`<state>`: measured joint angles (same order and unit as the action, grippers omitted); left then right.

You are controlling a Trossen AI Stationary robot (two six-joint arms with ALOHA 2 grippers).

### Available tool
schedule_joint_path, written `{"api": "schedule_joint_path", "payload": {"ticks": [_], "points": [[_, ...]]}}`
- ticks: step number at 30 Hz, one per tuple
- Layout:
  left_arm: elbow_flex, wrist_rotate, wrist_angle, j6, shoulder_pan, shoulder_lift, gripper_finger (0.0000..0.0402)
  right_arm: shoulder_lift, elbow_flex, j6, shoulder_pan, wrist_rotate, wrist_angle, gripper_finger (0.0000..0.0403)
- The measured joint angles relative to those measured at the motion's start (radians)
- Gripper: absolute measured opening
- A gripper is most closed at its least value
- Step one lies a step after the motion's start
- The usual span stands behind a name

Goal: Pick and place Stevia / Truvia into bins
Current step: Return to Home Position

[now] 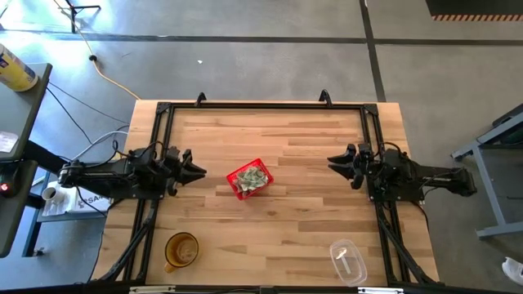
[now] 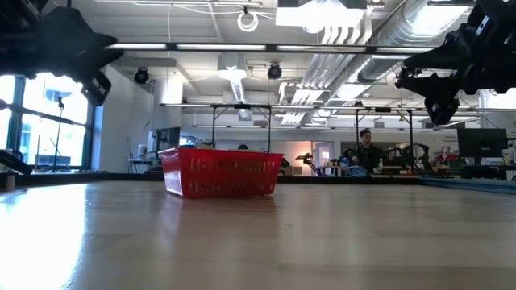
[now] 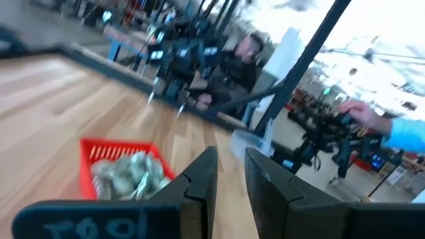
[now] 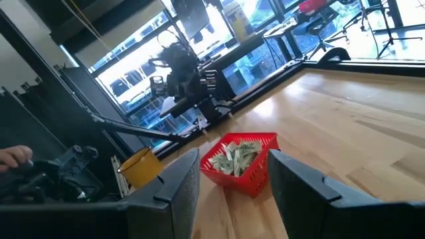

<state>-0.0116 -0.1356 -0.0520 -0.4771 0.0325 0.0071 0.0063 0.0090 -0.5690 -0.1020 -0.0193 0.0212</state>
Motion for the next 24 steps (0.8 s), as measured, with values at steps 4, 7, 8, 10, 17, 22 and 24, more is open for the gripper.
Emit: {"api": "schedule_joint_path", "payload": {"ticks": [4, 7, 8, 10, 17, 22, 24], "points": [[0.001, -0.001, -0.088, 0.000, 0.000, -0.001, 0.0111, 0.000, 0.000, 0.000, 0.000, 0.000, 0.000, 0.0167], [0.001, -0.002, -0.069, 0.000, 0.000, 0.000, 0.0111, 0.000, 0.000, 0.000, 0.000, 0.000, 0.000, 0.0168], [0.001, 0.001, -0.066, 0.000, 0.000, 0.000, 0.0111, 0.002, 0.000, 0.000, 0.000, 0.000, 0.000, 0.0167], [0.001, 0.002, -0.054, 0.000, 0.000, 0.002, 0.0111, 0.004, 0.000, 0.000, 0.000, 0.000, 0.000, 0.0168], [0.002, 0.002, -0.001, 0.000, 0.000, 0.003, 0.0111, 0.005, 0.000, 0.000, 0.000, 0.000, 0.000, 0.0167], [0.002, 0.050, 0.029, 0.052, 0.000, 0.004, 0.0111, 0.005, 0.000, 0.000, 0.000, 0.000, 0.000, 0.0167], [0.002, 0.134, 0.043, 0.182, 0.000, 0.004, 0.0111, 0.005, 0.000, -0.003, 0.000, -0.001, 0.000, 0.0167]]}}
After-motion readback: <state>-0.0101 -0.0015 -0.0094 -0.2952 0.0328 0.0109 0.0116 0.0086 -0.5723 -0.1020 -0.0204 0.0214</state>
